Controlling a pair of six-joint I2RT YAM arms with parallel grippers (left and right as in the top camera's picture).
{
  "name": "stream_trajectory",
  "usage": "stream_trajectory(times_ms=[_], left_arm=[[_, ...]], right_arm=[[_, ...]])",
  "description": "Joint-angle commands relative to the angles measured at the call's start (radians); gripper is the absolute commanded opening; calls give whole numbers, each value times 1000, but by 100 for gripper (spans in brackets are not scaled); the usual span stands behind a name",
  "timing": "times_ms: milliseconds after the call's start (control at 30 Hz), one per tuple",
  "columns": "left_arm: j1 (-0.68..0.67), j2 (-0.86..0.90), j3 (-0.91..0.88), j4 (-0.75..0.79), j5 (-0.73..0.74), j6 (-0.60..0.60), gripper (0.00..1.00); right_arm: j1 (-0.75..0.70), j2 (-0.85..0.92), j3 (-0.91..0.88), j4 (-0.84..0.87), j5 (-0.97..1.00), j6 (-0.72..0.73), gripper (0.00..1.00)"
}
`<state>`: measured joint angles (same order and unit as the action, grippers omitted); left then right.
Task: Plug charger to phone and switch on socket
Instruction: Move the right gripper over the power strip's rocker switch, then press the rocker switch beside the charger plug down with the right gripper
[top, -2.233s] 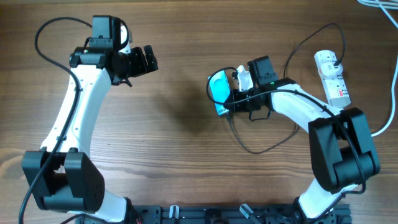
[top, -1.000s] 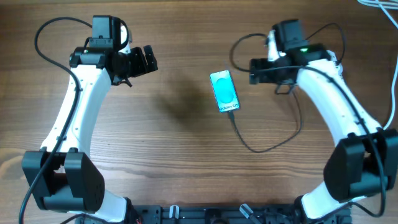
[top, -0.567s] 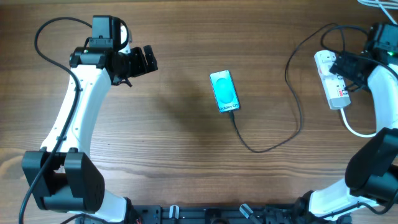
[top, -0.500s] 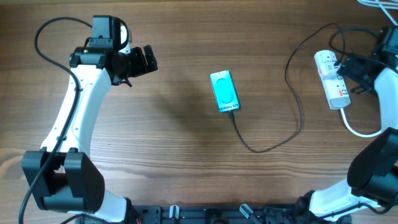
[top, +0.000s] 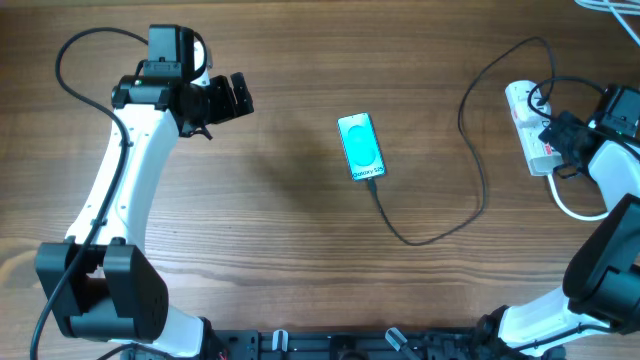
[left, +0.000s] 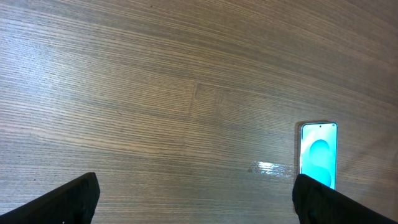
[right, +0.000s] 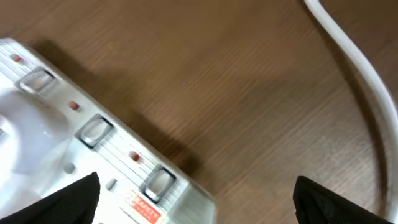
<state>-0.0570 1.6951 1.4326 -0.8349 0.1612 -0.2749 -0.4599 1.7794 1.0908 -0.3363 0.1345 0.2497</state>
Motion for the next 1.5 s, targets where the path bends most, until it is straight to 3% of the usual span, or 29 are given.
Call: stream_trajectory(times_ms=[0,500,833,1467], left_arm=[[3,-21,7,0,-6,6,100],[3,-21,7,0,-6,6,100],[3,-21,7,0,-6,6,100],[3,-21,7,0,-6,6,100]], right_arm=[[2,16,-5,34,-94,12,100],[-9,170,-5,108,34,76,100],[-9,170,-5,225,-57,65,100],[-9,178,-5,167,-162,12,100]])
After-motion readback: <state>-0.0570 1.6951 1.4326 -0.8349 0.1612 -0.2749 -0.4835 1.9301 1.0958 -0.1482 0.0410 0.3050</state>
